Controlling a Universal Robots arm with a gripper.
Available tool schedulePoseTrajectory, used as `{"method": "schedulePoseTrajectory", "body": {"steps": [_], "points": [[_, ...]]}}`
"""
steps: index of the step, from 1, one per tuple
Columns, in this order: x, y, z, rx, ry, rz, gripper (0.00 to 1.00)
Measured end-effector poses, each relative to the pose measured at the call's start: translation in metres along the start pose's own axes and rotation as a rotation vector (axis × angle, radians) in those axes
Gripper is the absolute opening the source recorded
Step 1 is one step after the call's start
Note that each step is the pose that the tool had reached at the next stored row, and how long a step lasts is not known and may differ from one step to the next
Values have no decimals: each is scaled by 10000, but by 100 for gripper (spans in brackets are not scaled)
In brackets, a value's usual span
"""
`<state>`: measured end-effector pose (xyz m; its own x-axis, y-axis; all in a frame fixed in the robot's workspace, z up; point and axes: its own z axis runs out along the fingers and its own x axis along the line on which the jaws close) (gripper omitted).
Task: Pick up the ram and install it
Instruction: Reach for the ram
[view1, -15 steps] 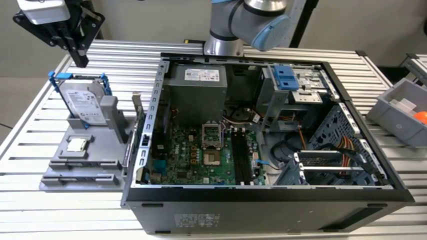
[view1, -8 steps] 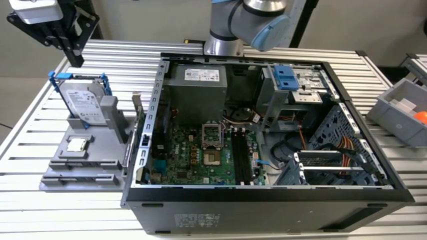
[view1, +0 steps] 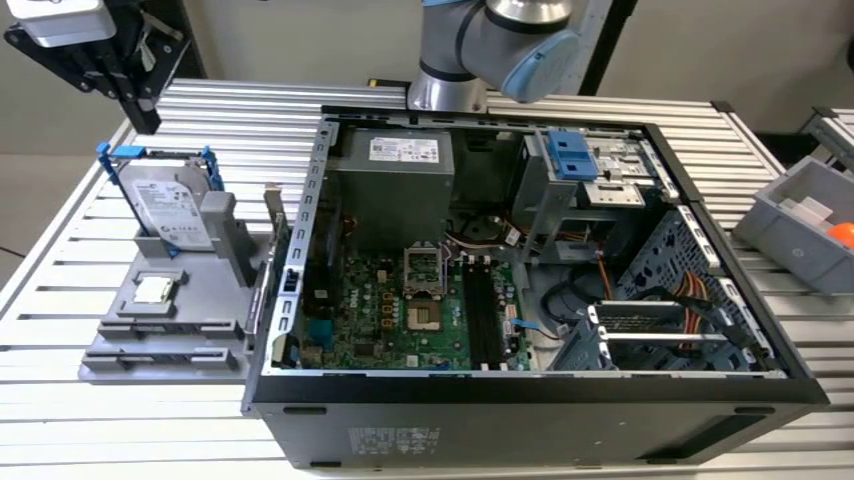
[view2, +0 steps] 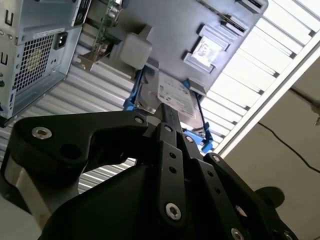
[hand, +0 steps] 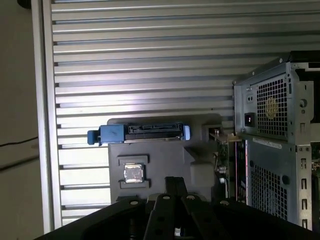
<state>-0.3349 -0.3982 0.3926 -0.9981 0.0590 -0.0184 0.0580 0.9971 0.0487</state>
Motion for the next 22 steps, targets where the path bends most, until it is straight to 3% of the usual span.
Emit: {"method": "schedulePoseTrajectory", "body": {"steps": [22], "points": [[100,15,-1,-10,31,-544,0]]}}
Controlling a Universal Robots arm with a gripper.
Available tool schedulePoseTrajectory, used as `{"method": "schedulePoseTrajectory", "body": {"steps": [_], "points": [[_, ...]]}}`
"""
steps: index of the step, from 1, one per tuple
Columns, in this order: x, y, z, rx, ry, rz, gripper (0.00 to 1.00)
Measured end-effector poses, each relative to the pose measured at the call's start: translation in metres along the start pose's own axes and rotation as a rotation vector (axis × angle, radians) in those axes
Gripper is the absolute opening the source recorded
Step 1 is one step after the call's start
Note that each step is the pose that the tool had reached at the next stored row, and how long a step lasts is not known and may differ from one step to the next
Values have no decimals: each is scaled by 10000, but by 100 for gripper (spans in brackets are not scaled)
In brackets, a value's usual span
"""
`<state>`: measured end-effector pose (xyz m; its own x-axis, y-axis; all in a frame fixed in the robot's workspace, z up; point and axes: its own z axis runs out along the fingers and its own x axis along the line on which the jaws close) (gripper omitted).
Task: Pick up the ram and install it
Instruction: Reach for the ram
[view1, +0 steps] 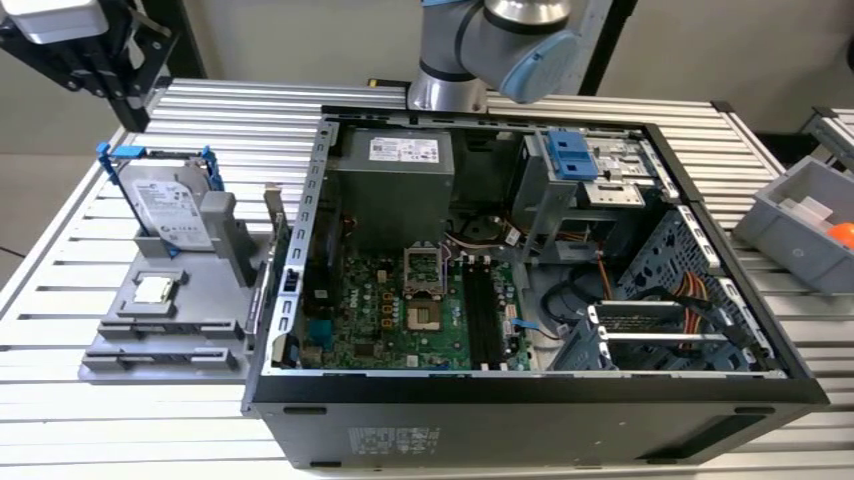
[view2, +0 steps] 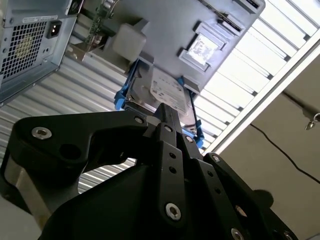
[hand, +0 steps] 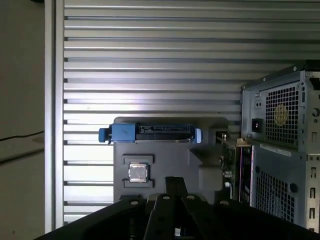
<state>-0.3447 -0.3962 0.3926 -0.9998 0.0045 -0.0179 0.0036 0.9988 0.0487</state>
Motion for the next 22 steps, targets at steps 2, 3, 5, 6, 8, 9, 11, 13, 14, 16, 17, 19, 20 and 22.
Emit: {"method": "schedulePoseTrajectory", "body": {"steps": [2,3,5,6,8,9,11,13,14,16,17,19,20,22], "points": [[9,1,0,-1,3,-47,0],[15,2,0,0,6,-69,0],[20,3,0,-1,7,-93,0],[21,2,0,-1,7,-94,0],[22,3,0,-1,6,-95,0],[22,3,0,-1,7,-95,0],[23,1,0,-1,8,-95,0],[23,-6,-1,-2,8,-95,0],[22,-10,0,-2,7,-95,0],[22,-20,-2,-1,10,-95,0],[22,-26,-2,-2,9,-95,0],[22,-39,-2,-1,10,-95,0],[22,-47,-3,-1,10,-95,0],[22,-62,-4,-2,11,-95,0]]}}
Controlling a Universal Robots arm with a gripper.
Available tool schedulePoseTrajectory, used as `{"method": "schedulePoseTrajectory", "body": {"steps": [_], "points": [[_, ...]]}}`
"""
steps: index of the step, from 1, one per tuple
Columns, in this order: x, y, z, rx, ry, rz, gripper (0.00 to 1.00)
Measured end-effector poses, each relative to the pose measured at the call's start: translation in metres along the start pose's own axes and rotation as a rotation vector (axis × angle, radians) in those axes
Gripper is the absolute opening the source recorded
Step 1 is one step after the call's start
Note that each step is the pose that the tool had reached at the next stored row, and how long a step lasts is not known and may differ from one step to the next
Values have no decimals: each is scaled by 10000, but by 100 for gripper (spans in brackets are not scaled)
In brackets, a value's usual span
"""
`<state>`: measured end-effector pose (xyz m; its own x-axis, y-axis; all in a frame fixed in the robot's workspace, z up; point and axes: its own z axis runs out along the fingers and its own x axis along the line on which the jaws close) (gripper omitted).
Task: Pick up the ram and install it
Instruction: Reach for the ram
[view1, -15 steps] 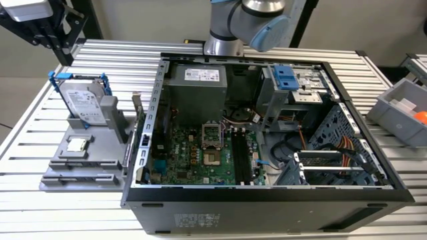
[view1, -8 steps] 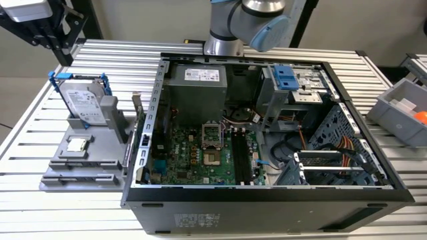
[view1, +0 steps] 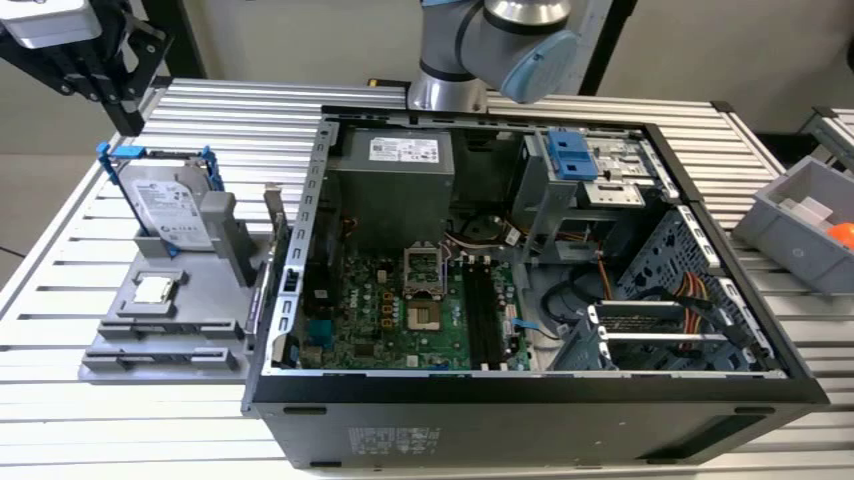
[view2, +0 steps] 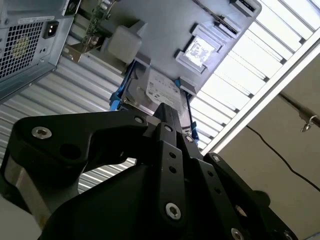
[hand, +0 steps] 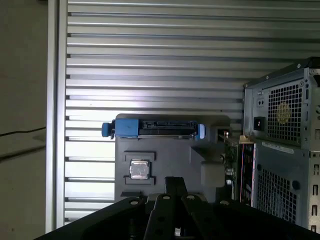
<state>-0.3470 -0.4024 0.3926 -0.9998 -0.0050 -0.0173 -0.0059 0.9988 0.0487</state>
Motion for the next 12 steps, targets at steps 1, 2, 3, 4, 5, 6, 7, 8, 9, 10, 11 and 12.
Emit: {"method": "schedulePoseTrajectory", "body": {"steps": [1,2,3,4,5,6,7,8,9,10,11,12], "points": [[0,-9,-1,0,0,0,0],[1,-18,-1,0,0,0,0],[1,-26,-1,0,1,0,0],[2,-34,-2,0,1,0,0],[3,-41,-2,0,0,0,0],[4,-49,-2,0,1,0,0],[4,-57,-3,0,0,0,0],[5,-65,-4,1,1,0,0],[6,-72,-4,0,1,0,0],[7,-81,-4,0,1,0,0],[7,-90,-4,0,1,0,0],[8,-98,-4,0,0,0,0]]}}
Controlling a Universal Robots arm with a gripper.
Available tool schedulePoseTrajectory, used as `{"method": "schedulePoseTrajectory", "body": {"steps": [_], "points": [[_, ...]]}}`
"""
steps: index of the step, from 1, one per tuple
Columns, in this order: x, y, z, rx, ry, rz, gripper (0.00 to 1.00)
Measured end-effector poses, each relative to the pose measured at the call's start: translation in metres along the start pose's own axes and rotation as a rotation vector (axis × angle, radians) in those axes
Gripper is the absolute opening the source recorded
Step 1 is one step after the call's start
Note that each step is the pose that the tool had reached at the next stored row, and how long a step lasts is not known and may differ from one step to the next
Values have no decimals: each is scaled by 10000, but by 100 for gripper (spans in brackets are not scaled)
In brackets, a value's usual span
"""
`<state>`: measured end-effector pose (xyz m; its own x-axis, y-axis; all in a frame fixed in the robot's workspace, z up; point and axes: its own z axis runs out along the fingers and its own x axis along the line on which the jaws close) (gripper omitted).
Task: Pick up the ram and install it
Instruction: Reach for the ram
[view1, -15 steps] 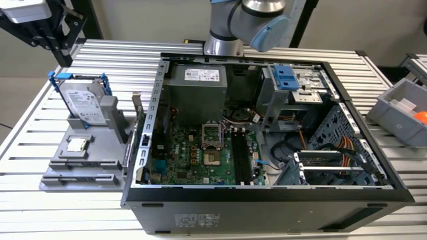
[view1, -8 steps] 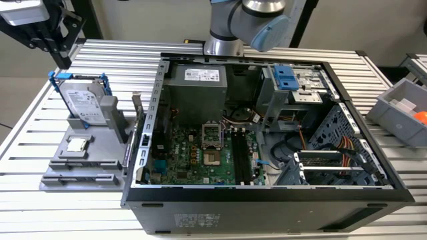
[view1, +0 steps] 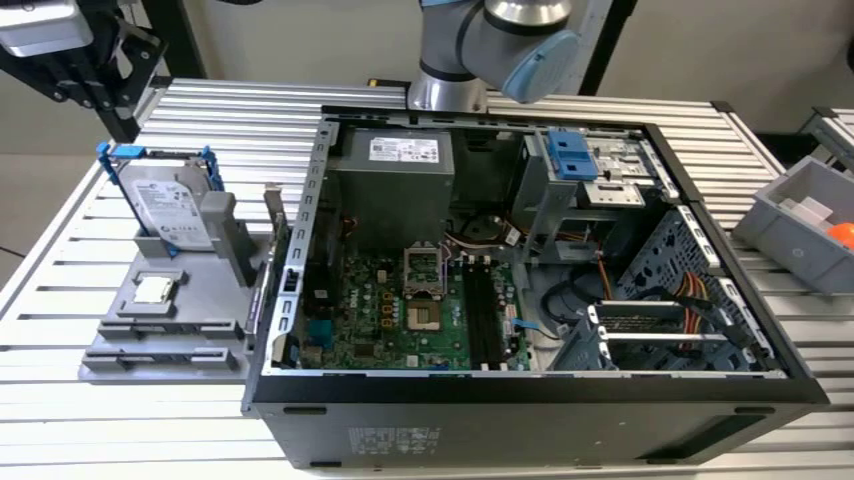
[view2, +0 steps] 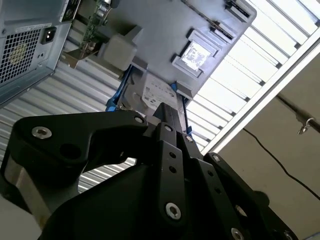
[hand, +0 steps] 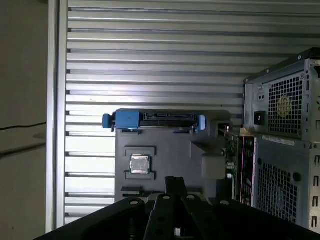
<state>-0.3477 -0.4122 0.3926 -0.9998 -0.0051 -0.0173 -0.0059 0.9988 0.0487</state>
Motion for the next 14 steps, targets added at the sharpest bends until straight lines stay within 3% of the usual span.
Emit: {"method": "schedulePoseTrajectory", "body": {"steps": [14], "points": [[7,-120,-6,0,3,0,0]]}}
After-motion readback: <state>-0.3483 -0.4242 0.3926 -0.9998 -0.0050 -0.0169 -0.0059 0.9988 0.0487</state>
